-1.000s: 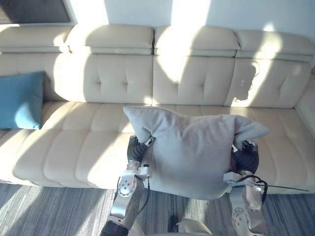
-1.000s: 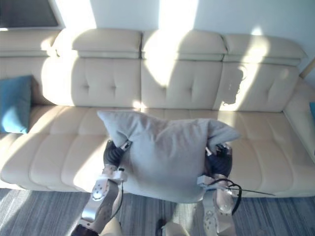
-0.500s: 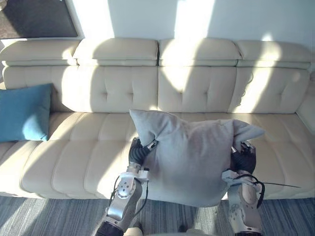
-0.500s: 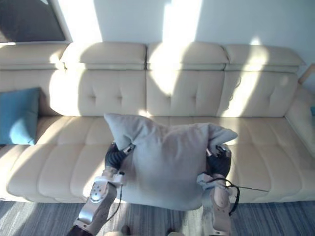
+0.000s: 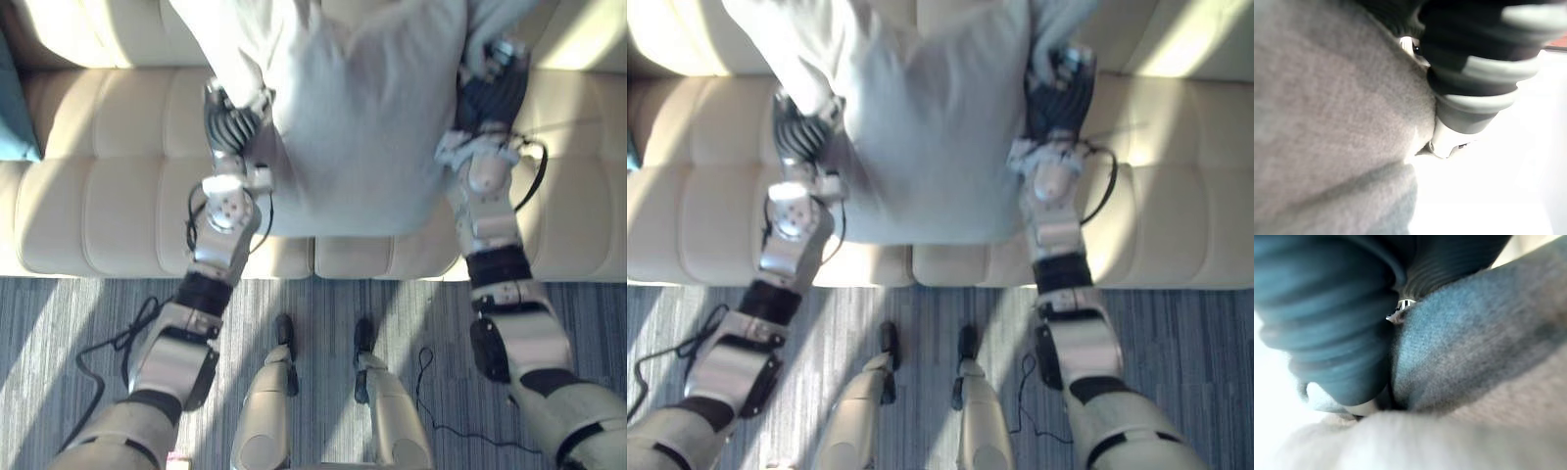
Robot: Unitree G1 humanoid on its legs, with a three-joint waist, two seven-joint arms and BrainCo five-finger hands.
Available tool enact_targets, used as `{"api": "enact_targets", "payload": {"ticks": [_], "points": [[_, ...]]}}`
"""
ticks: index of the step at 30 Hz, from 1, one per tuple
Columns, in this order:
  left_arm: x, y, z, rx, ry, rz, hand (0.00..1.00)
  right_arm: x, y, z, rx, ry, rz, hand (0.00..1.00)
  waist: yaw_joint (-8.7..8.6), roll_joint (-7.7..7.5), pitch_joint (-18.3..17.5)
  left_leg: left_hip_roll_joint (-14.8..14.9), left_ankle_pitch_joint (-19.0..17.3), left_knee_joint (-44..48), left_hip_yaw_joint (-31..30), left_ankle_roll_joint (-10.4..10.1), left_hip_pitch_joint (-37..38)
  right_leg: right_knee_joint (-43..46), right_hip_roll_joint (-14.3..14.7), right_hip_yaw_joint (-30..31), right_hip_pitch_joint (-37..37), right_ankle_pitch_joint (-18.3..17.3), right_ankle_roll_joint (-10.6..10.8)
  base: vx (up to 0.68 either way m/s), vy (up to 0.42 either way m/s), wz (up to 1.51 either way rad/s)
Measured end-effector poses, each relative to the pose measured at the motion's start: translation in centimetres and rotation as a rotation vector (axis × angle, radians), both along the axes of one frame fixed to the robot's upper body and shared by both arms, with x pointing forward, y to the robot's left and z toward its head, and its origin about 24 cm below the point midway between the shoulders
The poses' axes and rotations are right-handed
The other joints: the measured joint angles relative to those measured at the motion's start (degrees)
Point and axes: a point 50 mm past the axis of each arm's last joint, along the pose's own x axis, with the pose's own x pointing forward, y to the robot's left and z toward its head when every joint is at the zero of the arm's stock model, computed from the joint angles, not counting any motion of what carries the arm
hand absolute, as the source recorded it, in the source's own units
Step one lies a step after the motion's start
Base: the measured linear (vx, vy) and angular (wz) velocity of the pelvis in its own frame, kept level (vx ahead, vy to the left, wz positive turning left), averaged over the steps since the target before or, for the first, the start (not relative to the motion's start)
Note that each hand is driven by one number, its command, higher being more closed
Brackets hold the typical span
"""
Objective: Pick up cushions and gather them together orderly.
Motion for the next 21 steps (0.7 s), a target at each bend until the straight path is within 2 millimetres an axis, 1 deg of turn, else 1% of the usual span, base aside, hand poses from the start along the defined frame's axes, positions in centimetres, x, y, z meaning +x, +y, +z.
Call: {"api": "enact_targets", "payload": {"ticks": [1,2,3,4,5,6,8,9,11,12,13,14,15,17,18,19,21], "points": [[0.3,0.5,2.1,-0.002,-0.036,0.033,1.0,-0.3,0.4,2.3,0.012,-0.047,-0.004,1.0,-0.08,0.32,1.0,-0.2,0.6,-0.7,-0.4,-0.1,-1.1,-0.1,-0.2,-0.3,-1.2,0.3,-0.1,-0.03,0.004,0.08],[0.3,0.7,3.1,0.0,-0.053,0.044,1.0,-0.4,0.5,3.2,0.015,-0.064,-0.007,1.0,-0.12,0.44,1.8,-0.2,0.9,-0.9,-0.6,-0.1,-1.3,0.0,-0.3,-0.4,-1.4,0.3,-0.1,-0.03,0.009,0.1],[0.2,1.2,5.6,0.004,-0.101,0.072,1.0,-0.8,0.6,5.3,0.026,-0.103,-0.019,1.0,-0.26,0.41,2.6,-0.4,1.6,-1.5,-0.9,-0.1,-2.9,-0.1,-0.4,-0.6,-3.2,0.6,0.0,-0.02,0.008,0.06],[-0.1,1.6,7.9,-0.002,-0.15,0.098,1.0,-1.2,0.8,7.2,0.037,-0.139,-0.034,1.0,-0.34,0.46,2.8,-0.4,2.1,-1.8,-1.0,-0.1,-5.2,-0.2,-0.4,-0.7,-5.7,1.1,-0.2,-0.03,0.006,0.03],[-0.5,1.8,9.4,-0.006,-0.185,0.113,1.0,-1.5,1.1,8.4,0.036,-0.163,-0.044,1.0,-0.41,0.47,3.1,-0.5,2.8,-2.4,-1.0,0.0,-6.4,-0.2,-0.5,-0.6,-7.2,1.5,-0.3,0.0,0.0,0.0],[-0.7,1.9,10.4,-0.01,-0.207,0.12,1.0,-1.8,1.3,9.1,0.037,-0.177,-0.047,1.0,-0.56,0.41,3.7,-0.6,3.2,-2.8,-1.0,0.0,-6.8,-0.3,-0.5,-0.6,-7.7,1.6,-0.2,0.0,0.0,0.0],[-1.5,2.1,12.9,-0.035,-0.265,0.143,1.0,-2.5,1.9,11.1,0.051,-0.212,-0.055,1.0,-0.85,0.44,6.1,-0.8,3.6,-3.6,-1.2,0.0,-7.8,-1.0,-0.6,-0.7,-8.7,2.1,-0.2,0.0,0.0,0.0],[-1.7,2.1,13.5,-0.045,-0.277,0.15,1.0,-2.7,2.0,11.6,0.051,-0.221,-0.062,1.0,-0.97,0.46,6.1,-0.8,3.8,-3.9,-1.5,-0.1,-8.8,-1.7,-0.5,-0.8,-9.4,2.5,-0.1,0.02,-0.005,0.03],[-1.9,2.2,14.6,-0.064,-0.288,0.161,1.0,-3.4,2.0,13.3,0.036,-0.248,-0.092,1.0,-1.11,0.48,6.3,-1.1,5.1,-5.4,-2.5,-0.3,-11.3,-2.5,-0.7,-0.8,-12.3,3.1,0.0,0.04,-0.011,0.02],[-1.9,2.2,14.8,-0.066,-0.289,0.163,1.0,-3.6,2.0,13.7,0.037,-0.255,-0.096,1.0,-1.11,0.48,6.3,-1.1,5.1,-5.4,-2.5,-0.3,-12.1,-2.5,-0.7,-0.8,-13.1,3.2,0.0,0.04,-0.009,0.0],[-1.9,2.2,15.0,-0.069,-0.289,0.165,1.0,-3.9,2.0,14.3,0.042,-0.265,-0.097,0.0,-1.13,0.44,6.5,-1.2,5.1,-5.5,-2.5,-0.3,-13.3,-3.1,-0.7,-0.8,-14.0,3.5,0.0,0.04,-0.004,-0.01],[-1.7,2.2,14.9,-0.071,-0.28,0.168,0.0,-4.1,2.1,14.5,0.046,-0.272,-0.1,0.0,-1.14,0.37,6.6,-1.2,5.5,-6.1,-2.5,-0.4,-13.9,-3.5,-0.7,-0.8,-14.8,3.6,0.0,0.05,-0.006,0.01],[-1.7,2.2,15.1,-0.073,-0.277,0.171,0.0,-4.1,2.1,14.6,0.05,-0.276,-0.102,0.0,-1.13,0.38,6.6,-1.2,6.1,-6.9,-2.5,-0.3,-14.0,-3.6,-0.8,-0.8,-15.1,3.6,0.0,0.06,-0.01,0.01],[-2.1,2.3,16.0,-0.093,-0.297,0.17,0.0,-4.6,1.8,15.1,0.07,-0.295,-0.12,0.0,-0.95,0.38,6.6,-1.2,6.5,-8.1,-2.5,-0.4,-14.5,-3.8,-0.8,-0.7,-16.2,3.6,0.0,0.06,-0.005,0.0],[-2.7,2.2,17.1,-0.119,-0.332,0.17,0.0,-5.2,1.4,15.9,0.082,-0.323,-0.138,0.0,-0.77,0.37,6.6,-1.2,6.9,-8.9,-2.5,-0.4,-15.0,-3.8,-0.8,-0.6,-17.0,3.6,0.0,0.08,0.009,-0.04],[-3.0,2.3,17.6,-0.137,-0.353,0.167,0.0,-5.6,1.1,16.4,0.083,-0.339,-0.156,0.0,-0.64,0.36,6.6,-1.1,6.9,-9.4,-2.4,-0.4,-15.1,-3.9,-0.8,-0.5,-17.5,3.6,0.0,0.08,0.012,-0.04],[-3.1,2.5,17.7,-0.165,-0.356,0.158,0.0,-5.8,0.7,16.6,0.09,-0.349,-0.17,0.0,-0.55,0.36,6.6,-1.2,6.9,-9.4,-2.4,-0.4,-15.5,-4.0,-0.8,-0.4,-17.8,3.6,0.0,0.08,0.019,-0.02]]}}
